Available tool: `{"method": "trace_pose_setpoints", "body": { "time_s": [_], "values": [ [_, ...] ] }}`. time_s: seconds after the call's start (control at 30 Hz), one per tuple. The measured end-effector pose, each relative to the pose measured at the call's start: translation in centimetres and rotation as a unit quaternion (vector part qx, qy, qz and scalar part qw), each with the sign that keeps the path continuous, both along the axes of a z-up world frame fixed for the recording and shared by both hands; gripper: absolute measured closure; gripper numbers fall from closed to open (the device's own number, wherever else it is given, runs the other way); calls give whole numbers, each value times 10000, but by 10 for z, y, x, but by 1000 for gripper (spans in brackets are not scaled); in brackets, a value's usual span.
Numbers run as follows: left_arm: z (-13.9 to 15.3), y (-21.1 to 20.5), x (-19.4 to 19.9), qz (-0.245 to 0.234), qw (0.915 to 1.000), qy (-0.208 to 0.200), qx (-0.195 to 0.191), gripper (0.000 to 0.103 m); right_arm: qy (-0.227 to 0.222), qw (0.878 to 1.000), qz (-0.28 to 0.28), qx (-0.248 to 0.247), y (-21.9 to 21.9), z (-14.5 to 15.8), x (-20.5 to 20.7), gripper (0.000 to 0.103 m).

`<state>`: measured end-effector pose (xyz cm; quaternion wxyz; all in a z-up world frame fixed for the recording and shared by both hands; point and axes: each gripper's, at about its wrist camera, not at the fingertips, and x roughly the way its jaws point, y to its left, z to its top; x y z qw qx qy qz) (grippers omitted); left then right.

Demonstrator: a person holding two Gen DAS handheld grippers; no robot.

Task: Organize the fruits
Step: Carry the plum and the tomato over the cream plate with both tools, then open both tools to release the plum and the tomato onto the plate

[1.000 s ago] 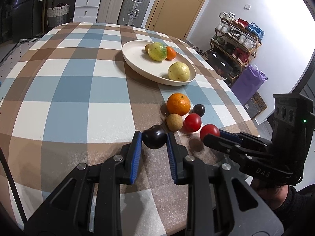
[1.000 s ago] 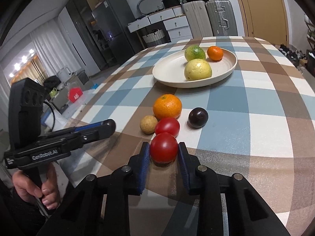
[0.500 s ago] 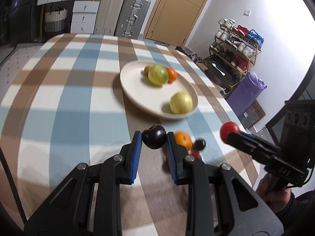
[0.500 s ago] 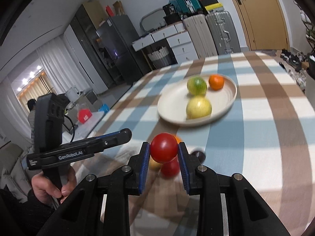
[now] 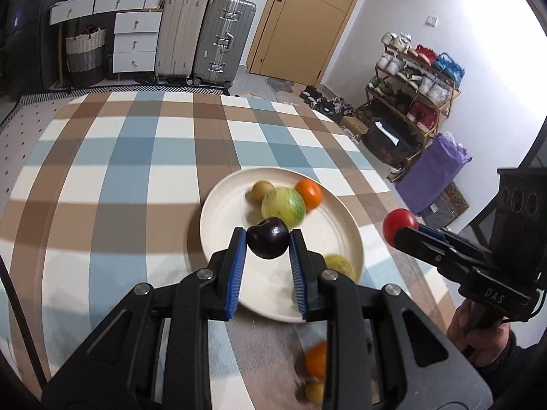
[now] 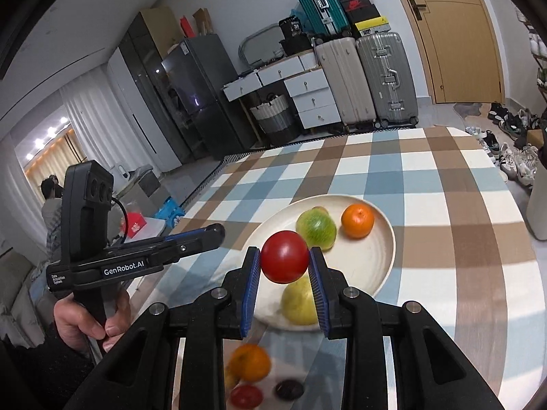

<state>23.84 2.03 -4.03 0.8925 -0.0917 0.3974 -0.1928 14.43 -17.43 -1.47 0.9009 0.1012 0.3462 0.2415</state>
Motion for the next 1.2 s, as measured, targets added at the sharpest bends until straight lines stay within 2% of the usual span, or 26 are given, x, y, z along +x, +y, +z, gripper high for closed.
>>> {"method": "trace_pose_setpoints", "body": {
  "time_s": [0.17,0.33,0.53,0.73,0.77,0.83,0.87,0.93,1.0,1.2],
  "values": [
    [-11,-11,35,-4,9999,93,55,80,221,9997,-35,-41,-3,-12,31,74],
    [-34,-14,65,97,9994,327,46,80,415,9990,-107,-120,-6,-28,50,74],
    [-52,-18,82,77,9989,442,145,80,578,9981,-102,-203,-3,-41,61,74],
    [-54,-24,90,-13,9988,444,216,80,739,9966,-131,-335,4,-50,70,73],
    [-53,-24,90,-16,9989,416,216,80,739,9966,-134,-340,4,-50,71,72],
    [-50,-23,87,-16,9990,413,178,80,625,9972,-183,-372,4,-47,67,52],
    [-50,-23,86,-37,9989,427,162,78,549,9977,-217,-343,2,-45,65,50],
    [-51,-24,83,-68,9988,455,187,67,469,9984,-231,-199,0,-41,59,40],
    [-49,-23,78,41,9988,413,257,64,415,9987,-230,-160,1,-38,53,39],
    [-41,-20,56,102,9990,306,309,64,199,9993,-265,-193,1,-23,27,39]
  ]
}}
